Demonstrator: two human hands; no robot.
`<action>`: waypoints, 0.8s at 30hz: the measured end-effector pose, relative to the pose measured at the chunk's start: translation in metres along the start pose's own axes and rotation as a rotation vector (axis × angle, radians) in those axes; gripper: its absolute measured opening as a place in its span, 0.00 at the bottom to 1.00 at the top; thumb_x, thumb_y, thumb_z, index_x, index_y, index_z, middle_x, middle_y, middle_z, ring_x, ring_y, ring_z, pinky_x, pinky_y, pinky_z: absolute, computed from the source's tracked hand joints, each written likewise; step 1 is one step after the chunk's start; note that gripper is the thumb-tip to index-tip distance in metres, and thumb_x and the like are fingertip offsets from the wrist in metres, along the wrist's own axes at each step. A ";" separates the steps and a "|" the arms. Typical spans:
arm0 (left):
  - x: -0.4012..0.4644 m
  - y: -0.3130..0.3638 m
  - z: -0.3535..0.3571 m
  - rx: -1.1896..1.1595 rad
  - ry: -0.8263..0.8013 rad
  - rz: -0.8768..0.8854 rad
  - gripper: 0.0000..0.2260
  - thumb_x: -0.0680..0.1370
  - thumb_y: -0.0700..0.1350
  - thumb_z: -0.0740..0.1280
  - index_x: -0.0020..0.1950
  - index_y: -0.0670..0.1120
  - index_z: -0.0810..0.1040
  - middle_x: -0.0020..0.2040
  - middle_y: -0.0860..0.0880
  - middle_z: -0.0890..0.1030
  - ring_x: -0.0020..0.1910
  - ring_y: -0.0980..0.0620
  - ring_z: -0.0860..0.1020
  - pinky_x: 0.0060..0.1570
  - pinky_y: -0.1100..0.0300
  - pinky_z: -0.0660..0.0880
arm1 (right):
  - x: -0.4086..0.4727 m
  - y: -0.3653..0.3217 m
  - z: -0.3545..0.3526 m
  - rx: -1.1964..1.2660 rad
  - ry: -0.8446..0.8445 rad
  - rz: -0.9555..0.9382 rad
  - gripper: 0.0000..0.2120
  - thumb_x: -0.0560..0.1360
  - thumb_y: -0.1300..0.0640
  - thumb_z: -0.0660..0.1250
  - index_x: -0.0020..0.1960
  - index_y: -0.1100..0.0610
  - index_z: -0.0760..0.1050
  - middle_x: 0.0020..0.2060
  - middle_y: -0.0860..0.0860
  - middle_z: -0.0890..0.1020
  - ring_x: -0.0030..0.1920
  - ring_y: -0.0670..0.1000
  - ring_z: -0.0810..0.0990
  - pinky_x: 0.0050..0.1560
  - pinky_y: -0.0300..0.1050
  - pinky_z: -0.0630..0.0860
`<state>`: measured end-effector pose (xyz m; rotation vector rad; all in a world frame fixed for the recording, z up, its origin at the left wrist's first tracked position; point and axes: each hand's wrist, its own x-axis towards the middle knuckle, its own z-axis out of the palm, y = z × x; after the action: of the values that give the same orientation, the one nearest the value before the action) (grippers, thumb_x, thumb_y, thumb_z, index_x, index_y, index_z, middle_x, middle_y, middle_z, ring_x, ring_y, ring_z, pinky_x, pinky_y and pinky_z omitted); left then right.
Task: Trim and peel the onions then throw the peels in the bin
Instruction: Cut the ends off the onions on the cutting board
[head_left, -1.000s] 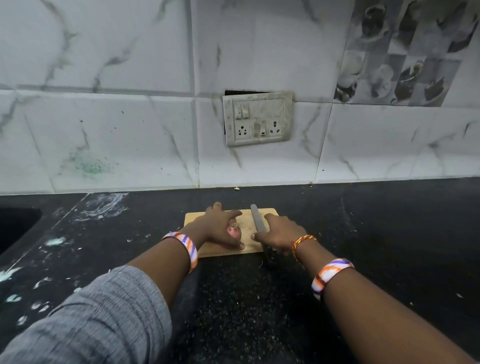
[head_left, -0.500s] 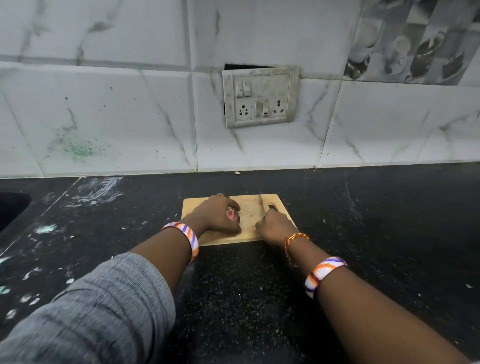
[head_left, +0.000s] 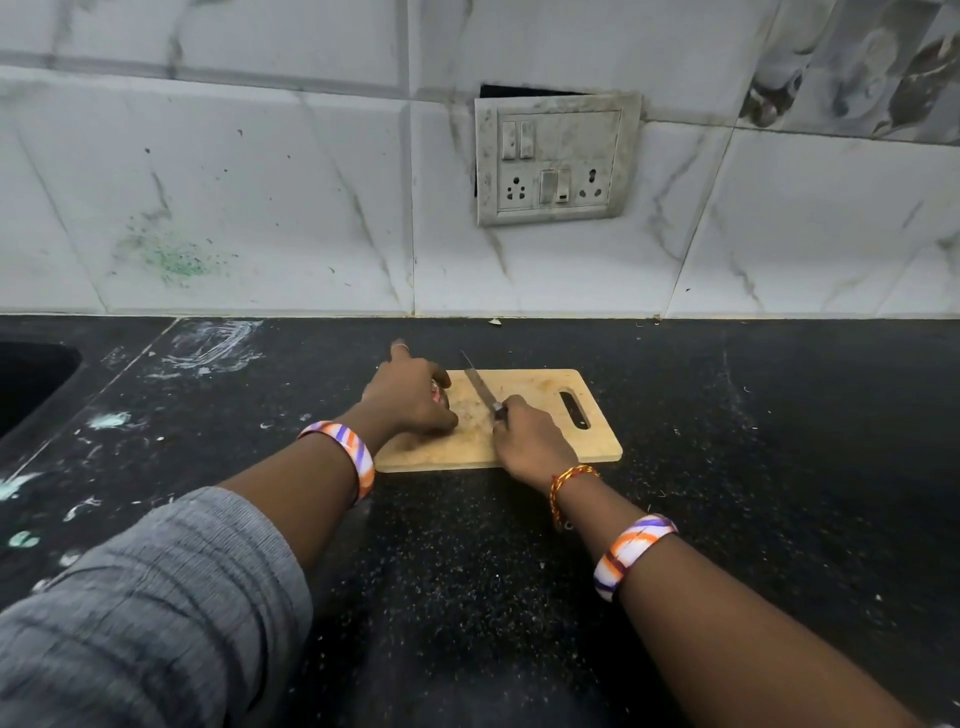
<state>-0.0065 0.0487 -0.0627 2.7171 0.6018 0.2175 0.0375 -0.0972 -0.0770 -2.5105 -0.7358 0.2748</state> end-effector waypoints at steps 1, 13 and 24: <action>0.000 0.001 0.000 -0.017 0.056 0.010 0.22 0.67 0.49 0.72 0.60 0.48 0.76 0.68 0.38 0.61 0.65 0.39 0.67 0.58 0.51 0.72 | 0.000 0.001 -0.001 0.024 0.005 0.011 0.14 0.80 0.55 0.55 0.62 0.59 0.67 0.55 0.59 0.78 0.53 0.59 0.77 0.55 0.58 0.75; 0.007 0.064 0.029 -1.335 0.201 -0.207 0.10 0.66 0.47 0.75 0.44 0.47 0.79 0.53 0.41 0.81 0.47 0.46 0.80 0.45 0.48 0.80 | -0.011 0.034 -0.040 0.659 0.215 0.254 0.12 0.80 0.57 0.54 0.56 0.60 0.72 0.36 0.50 0.73 0.34 0.49 0.73 0.35 0.46 0.72; 0.004 0.053 0.051 -1.002 0.342 -0.089 0.06 0.73 0.44 0.70 0.49 0.47 0.80 0.49 0.49 0.81 0.48 0.53 0.78 0.47 0.62 0.74 | -0.035 0.043 -0.045 0.876 0.122 0.329 0.08 0.78 0.63 0.56 0.55 0.53 0.64 0.32 0.51 0.69 0.26 0.45 0.66 0.15 0.33 0.61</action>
<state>0.0283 -0.0100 -0.0906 1.6889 0.5047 0.7404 0.0424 -0.1659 -0.0592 -1.7620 -0.0860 0.4384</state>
